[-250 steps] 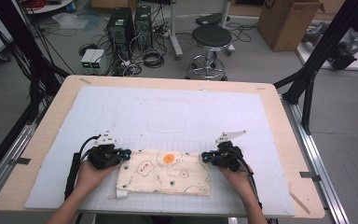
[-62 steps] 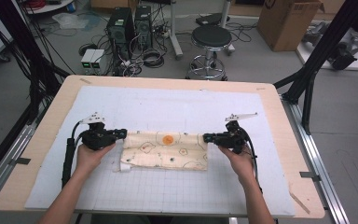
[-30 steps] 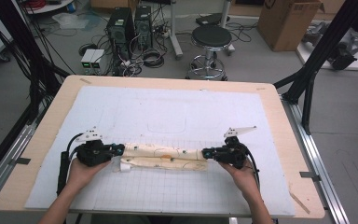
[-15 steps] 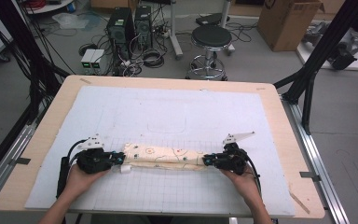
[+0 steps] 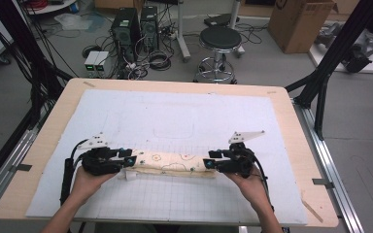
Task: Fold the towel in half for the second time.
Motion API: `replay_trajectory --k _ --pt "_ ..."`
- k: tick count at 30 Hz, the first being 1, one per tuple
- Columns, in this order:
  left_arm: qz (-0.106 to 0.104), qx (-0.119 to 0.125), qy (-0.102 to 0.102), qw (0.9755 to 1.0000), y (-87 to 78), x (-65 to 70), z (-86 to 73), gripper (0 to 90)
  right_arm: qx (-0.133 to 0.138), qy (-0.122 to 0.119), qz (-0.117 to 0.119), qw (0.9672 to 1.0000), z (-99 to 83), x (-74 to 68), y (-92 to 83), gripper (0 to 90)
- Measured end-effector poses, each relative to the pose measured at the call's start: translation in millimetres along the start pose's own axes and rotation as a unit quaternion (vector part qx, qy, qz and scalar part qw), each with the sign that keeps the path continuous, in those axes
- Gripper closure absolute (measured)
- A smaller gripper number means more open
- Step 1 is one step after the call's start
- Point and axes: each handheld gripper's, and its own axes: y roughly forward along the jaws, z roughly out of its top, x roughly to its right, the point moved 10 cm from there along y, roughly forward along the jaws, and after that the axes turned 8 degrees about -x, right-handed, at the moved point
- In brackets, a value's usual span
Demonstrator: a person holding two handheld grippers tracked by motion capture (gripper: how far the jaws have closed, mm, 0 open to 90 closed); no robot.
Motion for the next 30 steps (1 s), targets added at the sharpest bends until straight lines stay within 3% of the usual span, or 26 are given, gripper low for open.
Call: replay_trajectory --k 5,10,17,26,30 --pt "0.009 -0.028 0.008 0.9995 19.7 5.4 5.7 75.1 -0.022 -0.014 0.0 0.9997 13.3 -9.5 20.4 73.9" --pt "0.004 -0.043 0.014 0.999 36.5 12.6 9.3 83.6 -0.037 -0.02 0.007 0.9991 21.7 -15.3 40.6 81.8" --pt "-0.001 -0.074 0.017 0.9971 51.8 19.8 -1.1 84.5 -0.054 -0.022 0.018 0.9982 23.5 -22.7 64.1 82.8" --pt "0.002 -0.111 0.037 0.9932 60.5 27.9 -16.6 84.4 -0.092 -0.037 0.007 0.995 11.3 -30.2 84.9 82.7" --pt "0.006 -0.12 0.032 0.9922 62.9 25.5 -23.6 84.4 -0.109 -0.041 -0.003 0.9933 3.0 -28.7 91.1 82.6"
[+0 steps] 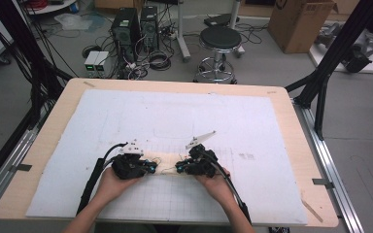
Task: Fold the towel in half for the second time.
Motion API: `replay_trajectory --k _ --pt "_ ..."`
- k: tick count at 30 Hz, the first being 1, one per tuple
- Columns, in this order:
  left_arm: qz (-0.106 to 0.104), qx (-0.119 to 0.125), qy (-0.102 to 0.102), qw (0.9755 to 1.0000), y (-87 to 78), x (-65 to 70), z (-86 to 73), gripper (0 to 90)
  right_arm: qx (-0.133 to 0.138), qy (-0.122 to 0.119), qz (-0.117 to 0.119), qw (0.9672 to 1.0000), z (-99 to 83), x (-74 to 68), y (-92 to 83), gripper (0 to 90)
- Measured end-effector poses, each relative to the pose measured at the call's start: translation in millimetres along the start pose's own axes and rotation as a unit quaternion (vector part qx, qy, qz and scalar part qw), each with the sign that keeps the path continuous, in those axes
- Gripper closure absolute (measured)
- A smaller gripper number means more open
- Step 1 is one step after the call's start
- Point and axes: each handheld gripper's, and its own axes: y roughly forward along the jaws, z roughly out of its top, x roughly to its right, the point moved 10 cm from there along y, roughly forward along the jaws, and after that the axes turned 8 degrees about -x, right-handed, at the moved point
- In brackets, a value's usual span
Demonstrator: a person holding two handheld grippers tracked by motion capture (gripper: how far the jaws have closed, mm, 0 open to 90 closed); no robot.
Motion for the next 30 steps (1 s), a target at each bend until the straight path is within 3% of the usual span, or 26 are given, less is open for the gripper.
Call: replay_trajectory --k 8,17,30 --pt "0.006 -0.006 0.008 0.9999 -6.2 -2.7 -3.8 82.1 -0.007 -0.015 -0.019 0.9997 -9.3 4.4 0.8 81.5" --pt "0.007 0.004 -0.001 1.0 -19.0 -12.0 -15.7 79.2 -0.006 -0.026 -0.023 0.9994 -20.4 10.8 -9.1 79.4" --pt "0.012 0.015 -0.008 0.9998 -32.5 -21.3 -27.4 77.2 0.014 -0.013 -0.036 0.9992 -47.5 35.6 -36.3 76.7"
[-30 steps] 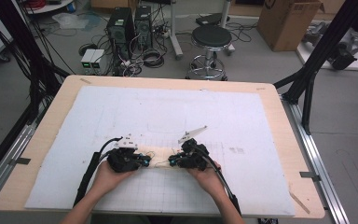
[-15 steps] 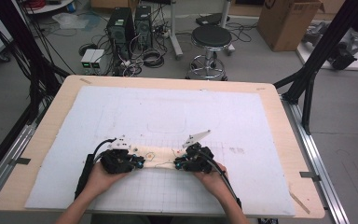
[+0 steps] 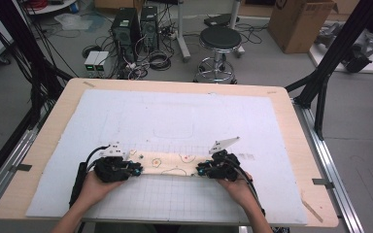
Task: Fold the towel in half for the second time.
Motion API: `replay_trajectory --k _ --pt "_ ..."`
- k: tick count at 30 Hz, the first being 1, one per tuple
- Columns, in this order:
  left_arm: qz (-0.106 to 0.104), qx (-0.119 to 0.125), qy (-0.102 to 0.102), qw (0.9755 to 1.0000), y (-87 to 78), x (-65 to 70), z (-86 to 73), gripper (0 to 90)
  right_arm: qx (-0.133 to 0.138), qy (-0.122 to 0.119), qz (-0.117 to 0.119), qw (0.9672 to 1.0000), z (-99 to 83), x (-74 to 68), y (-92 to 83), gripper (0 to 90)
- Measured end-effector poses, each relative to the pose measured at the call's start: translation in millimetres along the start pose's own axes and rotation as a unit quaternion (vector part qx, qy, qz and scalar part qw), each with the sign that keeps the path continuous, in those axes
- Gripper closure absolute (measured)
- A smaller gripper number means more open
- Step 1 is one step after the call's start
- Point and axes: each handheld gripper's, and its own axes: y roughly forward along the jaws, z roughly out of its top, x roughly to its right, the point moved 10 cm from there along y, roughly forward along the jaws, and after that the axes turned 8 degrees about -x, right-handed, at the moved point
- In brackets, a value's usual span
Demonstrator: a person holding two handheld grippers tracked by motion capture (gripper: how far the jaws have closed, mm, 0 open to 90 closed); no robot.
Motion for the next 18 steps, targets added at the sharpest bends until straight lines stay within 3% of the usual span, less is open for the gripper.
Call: replay_trajectory --k 14,18 --pt "0.001 0.007 0.001 1.0 -2.8 -1.6 -3.9 77.2 0.022 0.005 -0.014 0.9997 -17.8 14.8 -19.7 69.5" --pt "0.013 0.044 -0.004 0.9989 -12.7 -5.2 7.8 75.5 0.042 -0.004 -0.016 0.999 -12.2 11.0 -25.5 64.3"
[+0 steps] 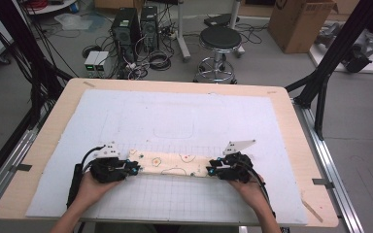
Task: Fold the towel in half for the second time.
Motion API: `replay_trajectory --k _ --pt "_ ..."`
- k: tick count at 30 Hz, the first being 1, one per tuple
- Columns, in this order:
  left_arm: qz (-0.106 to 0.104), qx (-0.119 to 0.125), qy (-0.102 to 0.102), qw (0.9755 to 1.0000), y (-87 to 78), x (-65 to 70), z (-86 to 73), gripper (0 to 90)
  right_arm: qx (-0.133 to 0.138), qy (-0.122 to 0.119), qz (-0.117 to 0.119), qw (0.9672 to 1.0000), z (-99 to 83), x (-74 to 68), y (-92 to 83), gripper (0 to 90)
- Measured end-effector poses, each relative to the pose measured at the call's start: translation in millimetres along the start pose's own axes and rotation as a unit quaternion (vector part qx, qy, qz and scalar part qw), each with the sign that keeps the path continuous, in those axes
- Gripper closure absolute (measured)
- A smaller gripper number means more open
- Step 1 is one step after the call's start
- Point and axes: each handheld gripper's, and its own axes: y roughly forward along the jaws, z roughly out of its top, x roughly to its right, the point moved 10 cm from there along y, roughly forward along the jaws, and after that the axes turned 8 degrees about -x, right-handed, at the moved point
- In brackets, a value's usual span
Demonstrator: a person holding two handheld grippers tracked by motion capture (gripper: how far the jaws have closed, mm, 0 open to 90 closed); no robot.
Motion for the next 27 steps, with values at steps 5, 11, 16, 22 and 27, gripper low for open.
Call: replay_trajectory --k 5,11,16,22,27 --pt "0.029 0.005 -0.015 0.9995 -2.6 -15.7 1.7 75.4 0.005 0.001 -0.002 1.0 -0.1 1.4 -3.0 58.5" --pt "0.031 -0.028 -0.008 0.9991 3.7 -18.1 -10.0 72.8 -0.021 -0.012 -0.022 0.9995 -7.1 3.7 2.2 56.1" --pt "0.022 -0.023 -0.011 0.9994 3.9 -17.5 -13.5 71.6 -0.028 -0.019 -0.031 0.999 -10.1 4.7 4.1 54.7" --pt "0.024 -0.019 -0.006 0.9995 4.0 -16.4 -15.1 70.1 -0.012 -0.02 -0.03 0.9993 -12.9 6.0 4.5 54.3" --pt "0.026 -0.015 -0.001 0.9996 2.1 -15.0 -12.6 65.4 -0.007 -0.013 -0.023 0.9996 -11.7 5.4 4.8 52.6"
